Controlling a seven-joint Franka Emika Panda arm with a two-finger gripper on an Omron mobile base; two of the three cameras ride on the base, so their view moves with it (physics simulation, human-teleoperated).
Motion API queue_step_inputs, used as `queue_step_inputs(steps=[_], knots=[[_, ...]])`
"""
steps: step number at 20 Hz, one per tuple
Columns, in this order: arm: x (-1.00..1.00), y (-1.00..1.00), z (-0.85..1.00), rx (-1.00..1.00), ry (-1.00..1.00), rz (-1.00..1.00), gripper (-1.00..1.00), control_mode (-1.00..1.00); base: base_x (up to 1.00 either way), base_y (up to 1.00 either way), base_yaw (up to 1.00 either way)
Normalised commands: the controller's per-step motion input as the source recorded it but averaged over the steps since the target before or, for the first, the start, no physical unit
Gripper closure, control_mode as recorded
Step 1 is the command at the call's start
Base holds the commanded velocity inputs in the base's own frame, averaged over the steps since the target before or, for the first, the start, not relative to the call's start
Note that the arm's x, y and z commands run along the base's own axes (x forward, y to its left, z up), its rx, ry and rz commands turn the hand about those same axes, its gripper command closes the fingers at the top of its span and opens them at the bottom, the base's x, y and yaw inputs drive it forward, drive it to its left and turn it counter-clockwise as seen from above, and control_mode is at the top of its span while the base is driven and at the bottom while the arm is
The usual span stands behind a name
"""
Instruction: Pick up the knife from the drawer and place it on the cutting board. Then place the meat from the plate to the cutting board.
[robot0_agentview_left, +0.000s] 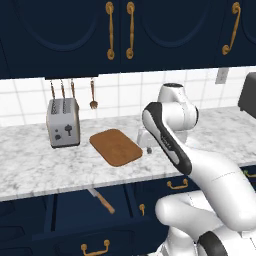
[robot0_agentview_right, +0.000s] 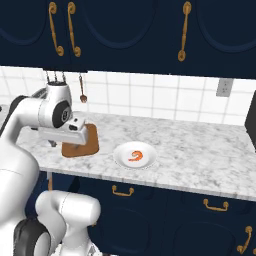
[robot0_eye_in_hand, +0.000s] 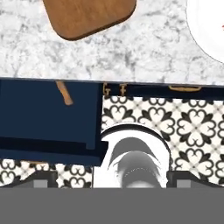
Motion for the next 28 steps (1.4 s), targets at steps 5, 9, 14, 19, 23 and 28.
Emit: queue_step_inputs(steps=[5, 9, 14, 19, 23, 28], knots=[[-0.03, 0.53, -0.65, 0.0, 0.1, 0.0, -1.0, -1.0, 0.0, 0.0, 0.0], [-0.05, 0.49, -0.4, 0.0, 0.1, -0.01, -1.0, -1.0, 0.0, 0.0, 0.0], [0.0, 0.24, -0.07, -0.01, 0.03, -0.01, -1.0, 1.0, 0.0, 0.0, 0.0], [0.0, 0.0, 0.0, 0.0, 0.0, 0.0, -1.0, 1.0, 0.0, -0.36, -0.01], [0.0, 0.0, 0.0, 0.0, 0.0, 0.0, -1.0, 1.0, 0.0, -0.47, -0.02], [-0.07, 0.03, -0.03, 0.0, 0.02, 0.02, -1.0, -1.0, -0.06, -0.16, -0.01]])
